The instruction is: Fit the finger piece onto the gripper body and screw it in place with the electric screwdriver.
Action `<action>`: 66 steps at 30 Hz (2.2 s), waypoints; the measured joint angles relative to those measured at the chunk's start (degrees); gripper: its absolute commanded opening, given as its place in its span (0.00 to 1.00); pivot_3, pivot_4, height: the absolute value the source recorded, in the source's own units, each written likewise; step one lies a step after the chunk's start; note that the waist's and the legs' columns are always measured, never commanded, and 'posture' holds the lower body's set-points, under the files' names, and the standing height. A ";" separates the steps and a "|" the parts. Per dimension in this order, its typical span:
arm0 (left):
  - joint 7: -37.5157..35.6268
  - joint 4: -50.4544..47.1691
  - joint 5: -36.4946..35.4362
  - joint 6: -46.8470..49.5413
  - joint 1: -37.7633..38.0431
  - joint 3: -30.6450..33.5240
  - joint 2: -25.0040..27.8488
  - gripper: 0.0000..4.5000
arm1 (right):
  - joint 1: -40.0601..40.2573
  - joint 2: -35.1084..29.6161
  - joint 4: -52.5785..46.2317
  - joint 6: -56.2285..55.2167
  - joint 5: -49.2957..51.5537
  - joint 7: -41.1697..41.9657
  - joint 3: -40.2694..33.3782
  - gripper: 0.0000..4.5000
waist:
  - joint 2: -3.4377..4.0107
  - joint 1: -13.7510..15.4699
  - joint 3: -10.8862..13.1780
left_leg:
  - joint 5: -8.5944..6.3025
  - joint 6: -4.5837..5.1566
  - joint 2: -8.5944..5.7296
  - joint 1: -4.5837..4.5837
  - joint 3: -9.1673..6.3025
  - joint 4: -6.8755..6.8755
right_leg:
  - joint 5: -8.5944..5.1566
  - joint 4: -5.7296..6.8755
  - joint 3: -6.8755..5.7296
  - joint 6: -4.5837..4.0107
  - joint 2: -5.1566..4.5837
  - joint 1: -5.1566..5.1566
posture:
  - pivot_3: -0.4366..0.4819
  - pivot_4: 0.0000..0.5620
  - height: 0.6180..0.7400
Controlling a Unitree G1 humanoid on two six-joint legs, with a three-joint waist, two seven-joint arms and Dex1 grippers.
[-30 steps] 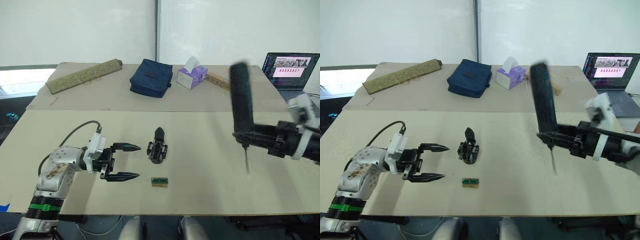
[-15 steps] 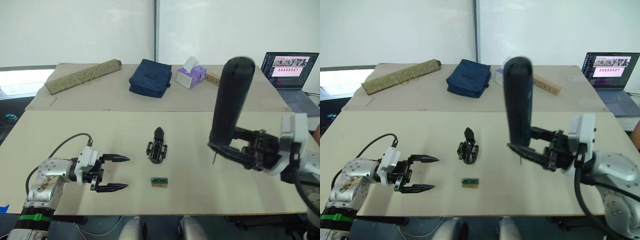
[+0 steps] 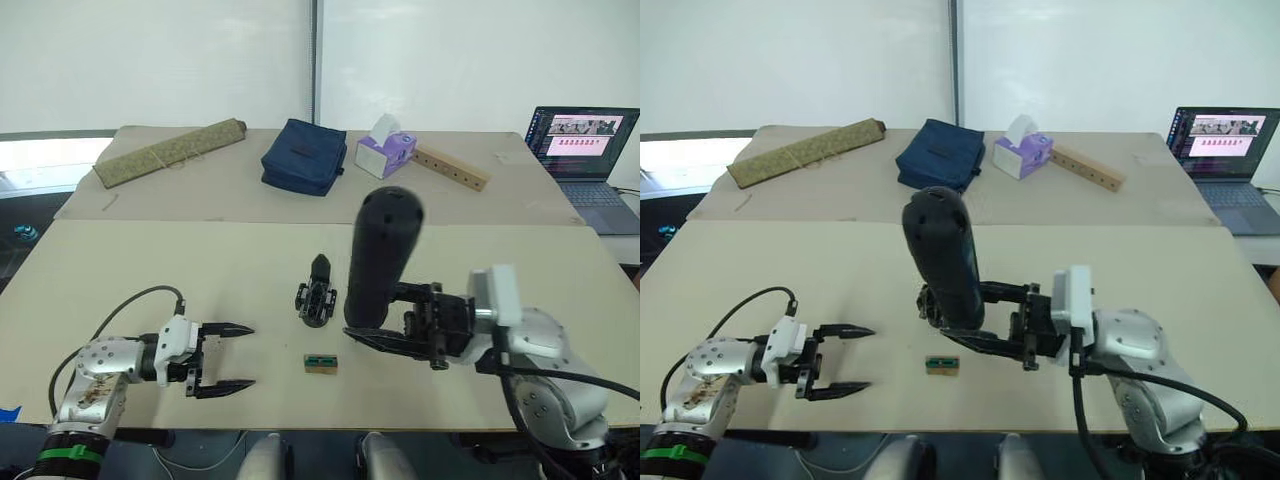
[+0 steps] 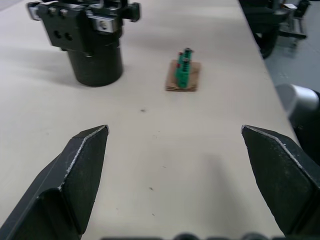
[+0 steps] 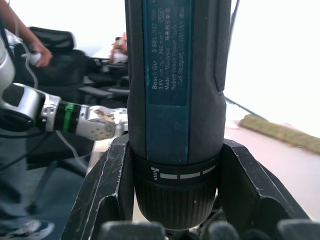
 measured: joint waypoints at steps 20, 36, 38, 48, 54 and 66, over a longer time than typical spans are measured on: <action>8.17 -8.04 4.05 5.68 -1.04 -11.58 -6.03 1.00 | -3.09 4.78 6.27 -3.54 -4.11 -1.51 9.06 0.42 | 0.00 -0.22 0.00 | 0.01 -0.02 -0.05 0.11 -0.02 0.00 | -0.04 0.42 0.00 -0.06 0.05 -0.11 | 0.48 0.27 1.00; 15.31 -8.34 9.82 7.71 -3.40 -15.64 -8.33 1.00 | -2.46 3.70 10.10 -6.45 -4.79 1.25 9.57 0.42 | 0.00 -0.20 0.00 | 0.01 -0.02 -0.09 0.15 -0.02 0.00 | -0.05 0.43 0.01 -0.05 0.04 -0.07 | 0.48 0.27 1.00; 15.69 -8.37 9.87 7.62 -3.40 -15.88 -8.50 1.00 | -2.26 3.60 10.10 -6.45 -4.79 1.33 10.19 0.42 | 0.00 -0.14 0.00 | 0.01 -0.02 -0.09 0.16 -0.02 0.00 | -0.05 0.44 0.00 -0.05 0.03 -0.06 | 0.48 0.27 1.00; 15.96 -8.67 10.34 7.94 -3.40 -16.27 -8.21 1.00 | -2.13 3.65 11.68 -6.48 -4.86 2.10 11.10 0.42 | 0.00 -0.17 -0.01 | 0.01 -0.02 -0.09 0.24 -0.01 -0.01 | -0.05 0.43 0.01 -0.04 0.01 0.01 | 0.48 0.27 1.00; 16.00 -8.84 10.30 9.09 -3.43 -16.25 -8.19 1.00 | -2.14 4.01 12.48 -6.68 -5.37 2.38 11.13 0.42 | 0.00 -0.17 -0.01 | 0.01 -0.02 -0.09 0.24 -0.01 -0.01 | -0.05 0.43 0.01 -0.04 0.01 0.01 | 0.48 0.27 1.00; 15.77 -8.97 9.83 8.91 -3.17 -16.28 -7.41 1.00 | -2.15 4.67 13.44 -7.68 -6.46 2.48 11.30 0.42 | 0.01 -0.23 -0.01 | 0.01 -0.02 -0.08 0.26 0.00 -0.02 | -0.05 0.45 0.01 -0.05 0.03 0.00 | 0.48 0.27 1.00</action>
